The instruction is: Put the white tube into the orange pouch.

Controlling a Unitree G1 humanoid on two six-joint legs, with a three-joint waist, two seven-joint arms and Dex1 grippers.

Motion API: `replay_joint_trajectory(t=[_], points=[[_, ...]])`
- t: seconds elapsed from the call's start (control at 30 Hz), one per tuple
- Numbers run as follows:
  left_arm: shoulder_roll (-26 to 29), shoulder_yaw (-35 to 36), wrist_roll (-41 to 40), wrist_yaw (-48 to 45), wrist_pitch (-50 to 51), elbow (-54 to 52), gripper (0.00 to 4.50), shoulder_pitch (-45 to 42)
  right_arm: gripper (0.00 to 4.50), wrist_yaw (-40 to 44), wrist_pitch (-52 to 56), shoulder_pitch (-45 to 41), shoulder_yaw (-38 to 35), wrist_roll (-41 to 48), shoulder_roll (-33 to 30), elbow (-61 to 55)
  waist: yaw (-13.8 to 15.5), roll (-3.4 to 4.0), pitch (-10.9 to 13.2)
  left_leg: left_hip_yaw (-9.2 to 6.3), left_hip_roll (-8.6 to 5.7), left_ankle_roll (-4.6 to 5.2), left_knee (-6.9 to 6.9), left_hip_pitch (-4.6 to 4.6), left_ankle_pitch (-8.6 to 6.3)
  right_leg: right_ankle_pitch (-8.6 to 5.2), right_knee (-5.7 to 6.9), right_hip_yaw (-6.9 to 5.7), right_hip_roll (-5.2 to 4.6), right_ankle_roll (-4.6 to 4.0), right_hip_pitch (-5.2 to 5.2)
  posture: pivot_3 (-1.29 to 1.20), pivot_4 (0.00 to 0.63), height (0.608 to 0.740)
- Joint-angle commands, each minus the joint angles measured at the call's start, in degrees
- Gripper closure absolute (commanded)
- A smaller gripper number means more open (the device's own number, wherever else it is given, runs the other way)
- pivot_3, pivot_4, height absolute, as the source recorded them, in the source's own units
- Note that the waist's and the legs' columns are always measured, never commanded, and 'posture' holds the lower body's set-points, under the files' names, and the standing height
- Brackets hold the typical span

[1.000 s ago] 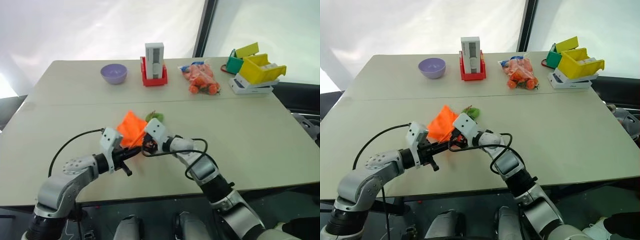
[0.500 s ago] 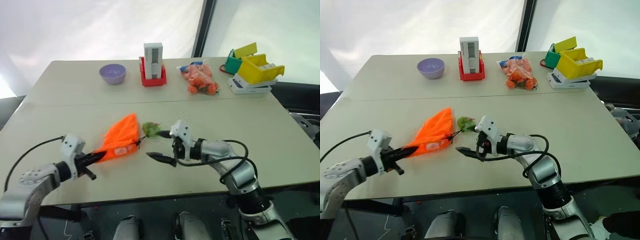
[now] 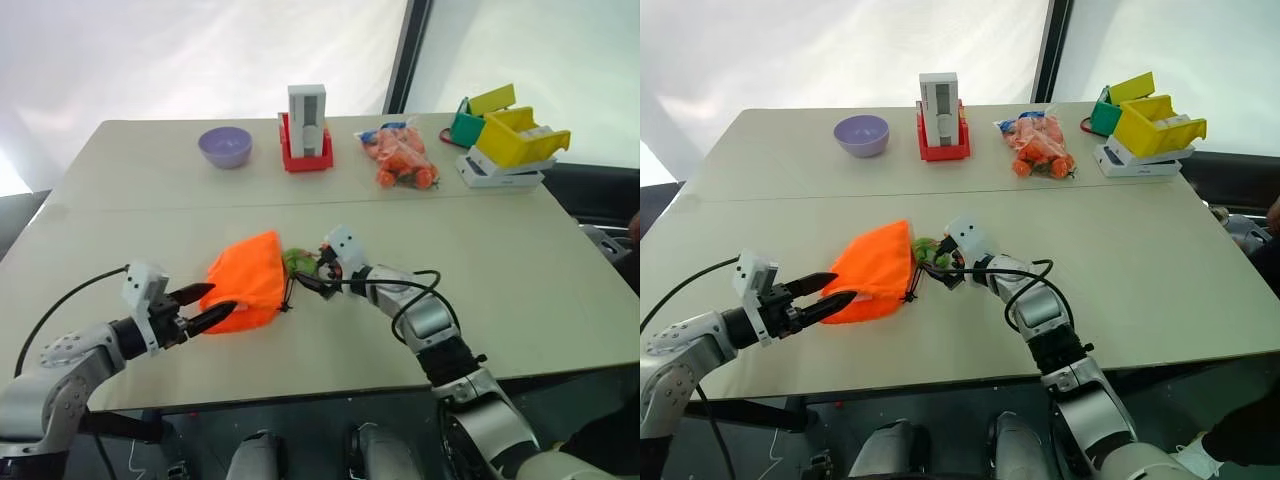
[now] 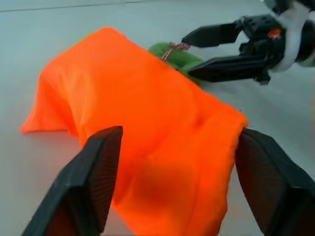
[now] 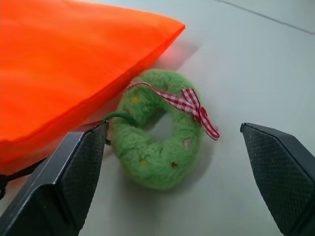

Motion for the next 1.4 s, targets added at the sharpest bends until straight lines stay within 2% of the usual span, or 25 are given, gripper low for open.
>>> replay_joint_trajectory(t=[0.03, 0.27, 0.43, 0.53, 0.67, 0.8, 1.07, 1.13, 1.27, 1.4], points=[[0.11, 3.30, -3.06, 0.82, 0.77, -2.86, 1.13, -0.33, 0.87, 0.14, -1.90, -0.83, -0.72, -0.22, 0.60, 0.52, -0.03, 0.02, 0.01, 0.00, 0.00, 0.00, 0.00, 0.00, 0.00, 0.00, 0.00, 0.00, 0.00, 0.01, 0.00, 0.00, 0.150, 0.740], [-0.16, 5.27, -6.02, 2.69, 1.17, -3.22, 1.13, -1.24, 4.41, 0.52, -0.84, 2.12, -3.70, 1.38, -1.89, -4.46, 0.28, 0.02, 0.01, -0.01, -0.02, 0.00, 0.02, 0.01, 0.00, 0.00, -0.02, 0.00, 0.00, 0.02, 0.05, 0.00, 0.150, 0.740], [-0.40, 4.76, -7.67, 4.13, 1.62, -2.38, 1.13, -5.07, 4.46, 2.11, 1.56, 6.96, -8.15, 5.04, -5.79, -14.07, 0.30, -0.02, -0.01, -0.01, -0.04, 0.00, 0.03, 0.00, 0.00, -0.01, -0.07, 0.00, -0.02, 0.01, 0.08, 0.00, 0.150, 0.740], [-0.82, 0.50, -5.33, 4.22, 1.07, -0.65, 1.13, -9.94, 4.46, 3.48, 4.56, 10.85, -12.61, 8.84, -9.61, -21.50, 0.43, -0.07, -0.04, -0.05, -0.04, 0.00, 0.02, 0.01, 0.00, -0.01, -0.07, -0.01, 0.01, 0.04, 0.11, 0.00, 0.150, 0.740], [-1.96, -3.78, -2.86, 2.94, -0.13, 2.82, 1.13, -15.06, 4.46, 3.74, 7.00, 12.50, -14.63, 11.08, -11.91, -25.69, 0.22, -0.07, -0.05, -0.03, -0.05, 0.00, 0.02, 0.04, 0.00, -0.01, -0.06, 0.00, 0.04, 0.03, 0.13, 0.00, 0.150, 0.740], [-2.17, -9.69, 0.71, -1.64, -2.13, 8.21, 0.07, -20.54, 4.50, 2.91, 8.03, 12.22, -15.95, 12.47, -12.55, -27.51, 0.21, -0.08, -0.05, -0.02, 0.00, 0.00, 0.00, 0.08, 0.00, 0.00, -0.05, 0.03, 0.20, 0.05, 0.11, 0.00, 0.150, 0.740], [-4.62, -20.28, 7.37, -12.17, -6.64, 18.35, 0.07, -30.27, 4.50, 2.66, 7.56, 11.25, -14.98, 13.15, -12.08, -28.18, 0.36, -0.09, -0.06, -0.01, -0.01, 0.01, 0.00, 0.02, 0.00, 0.00, -0.13, 0.08, 0.21, 0.06, 0.11, 0.00, 0.150, 0.740], [-5.73, -22.85, 9.70, -15.41, -7.88, 25.13, 0.07, -34.36, 4.50, 2.88, 6.97, 11.10, -14.55, 13.00, -12.17, -28.23, 0.37, -0.08, -0.05, -0.01, -0.02, 0.02, 0.01, 0.02, 0.00, 0.00, -0.11, 0.08, 0.21, 0.07, 0.11, 0.00, 0.150, 0.740], [-7.83, -24.26, 13.11, -18.25, -10.37, 35.65, 0.07, -40.30, 4.50, 2.56, 5.95, 11.22, -13.66, 11.74, -12.88, -28.25, 0.36, -0.09, -0.06, -0.03, -0.07, 0.03, 0.04, 0.02, 0.01, 0.02, -0.09, 0.06, 0.25, 0.11, 0.12, 0.00, 0.150, 0.740], [-7.99, -23.58, 16.01, -19.71, -14.78, 39.15, 0.07, -42.33, 4.50, 0.73, 6.39, 12.52, -15.75, 12.29, -13.23, -29.23, 0.19, -0.11, -0.06, -0.01, -0.05, 0.05, 0.02, 0.02, 0.00, 0.07, -0.09, 0.08, 0.26, 0.21, 0.10, 0.00, 0.150, 0.740]])
